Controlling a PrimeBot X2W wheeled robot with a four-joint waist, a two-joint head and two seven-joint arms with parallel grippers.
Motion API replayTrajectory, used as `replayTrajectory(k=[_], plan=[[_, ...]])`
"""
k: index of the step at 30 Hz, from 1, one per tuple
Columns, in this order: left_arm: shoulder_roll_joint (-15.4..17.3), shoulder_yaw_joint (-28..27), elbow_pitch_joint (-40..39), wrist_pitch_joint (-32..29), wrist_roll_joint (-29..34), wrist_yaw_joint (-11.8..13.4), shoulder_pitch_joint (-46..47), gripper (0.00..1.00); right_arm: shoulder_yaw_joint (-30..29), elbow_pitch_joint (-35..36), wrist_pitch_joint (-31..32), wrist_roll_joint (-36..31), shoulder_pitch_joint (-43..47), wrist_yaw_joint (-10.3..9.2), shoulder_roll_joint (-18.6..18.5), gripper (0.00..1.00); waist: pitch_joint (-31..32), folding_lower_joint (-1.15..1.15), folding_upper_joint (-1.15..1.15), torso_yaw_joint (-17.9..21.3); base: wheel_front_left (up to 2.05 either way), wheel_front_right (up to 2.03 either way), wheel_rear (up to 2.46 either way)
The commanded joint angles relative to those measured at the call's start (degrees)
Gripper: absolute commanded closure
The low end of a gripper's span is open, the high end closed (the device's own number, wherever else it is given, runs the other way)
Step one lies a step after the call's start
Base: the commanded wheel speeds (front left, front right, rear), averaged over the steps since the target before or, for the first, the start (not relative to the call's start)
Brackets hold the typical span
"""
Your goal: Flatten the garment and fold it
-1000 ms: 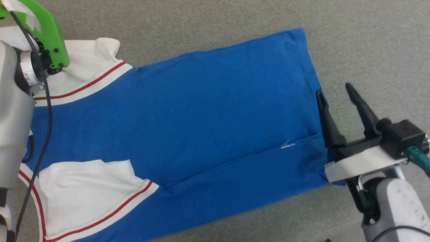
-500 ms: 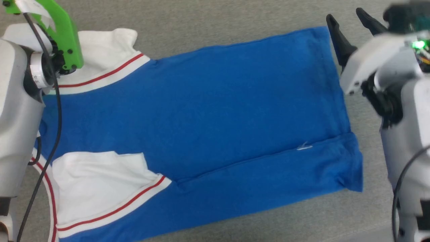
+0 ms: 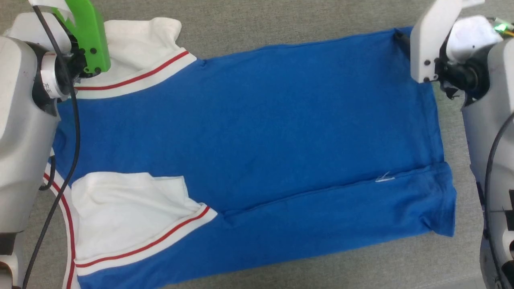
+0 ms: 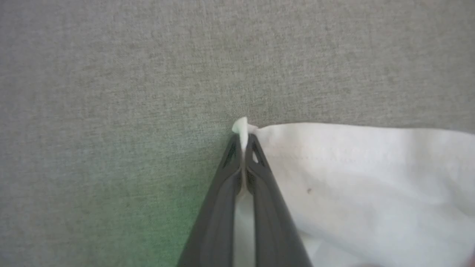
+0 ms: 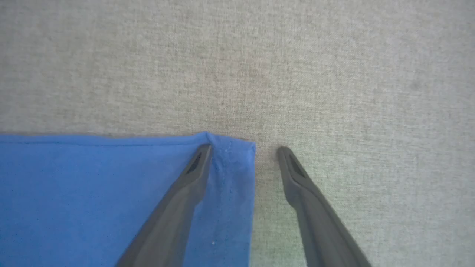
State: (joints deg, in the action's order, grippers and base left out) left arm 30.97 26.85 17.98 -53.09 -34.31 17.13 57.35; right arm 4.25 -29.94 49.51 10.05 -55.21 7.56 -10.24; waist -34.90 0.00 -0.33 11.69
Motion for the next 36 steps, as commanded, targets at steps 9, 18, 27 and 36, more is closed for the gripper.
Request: replayTrajectory(k=[9,18,27,36], plan=[[1.26,-0.54,-0.16,14.91,1.47,-2.51,-6.18,1.00,3.77,6.46,-5.13,2.09,7.43,-0.08,0.05,1.00,2.77,0.00,0.33,0.62,0.00,0.00,0.00],[-0.62,-4.57,-7.56,40.52,-0.05,-5.31,-19.38,1.00,4.58,12.39,-28.16,4.83,19.49,-0.08,-1.15,1.00,10.90,0.00,0.33,-1.43,0.00,0.00,0.00],[-0.96,-7.37,-17.65,48.40,-4.53,-3.84,-37.35,1.00,4.95,15.13,-40.20,4.73,29.84,-0.08,-3.74,1.00,17.52,0.00,0.33,-4.62,0.00,0.00,0.00],[-1.64,-9.00,-24.34,47.70,-10.71,-1.01,-53.56,1.00,1.26,16.28,-37.81,3.94,38.31,-0.08,-6.44,1.00,20.93,0.00,0.33,-7.43,0.00,0.00,0.00]])
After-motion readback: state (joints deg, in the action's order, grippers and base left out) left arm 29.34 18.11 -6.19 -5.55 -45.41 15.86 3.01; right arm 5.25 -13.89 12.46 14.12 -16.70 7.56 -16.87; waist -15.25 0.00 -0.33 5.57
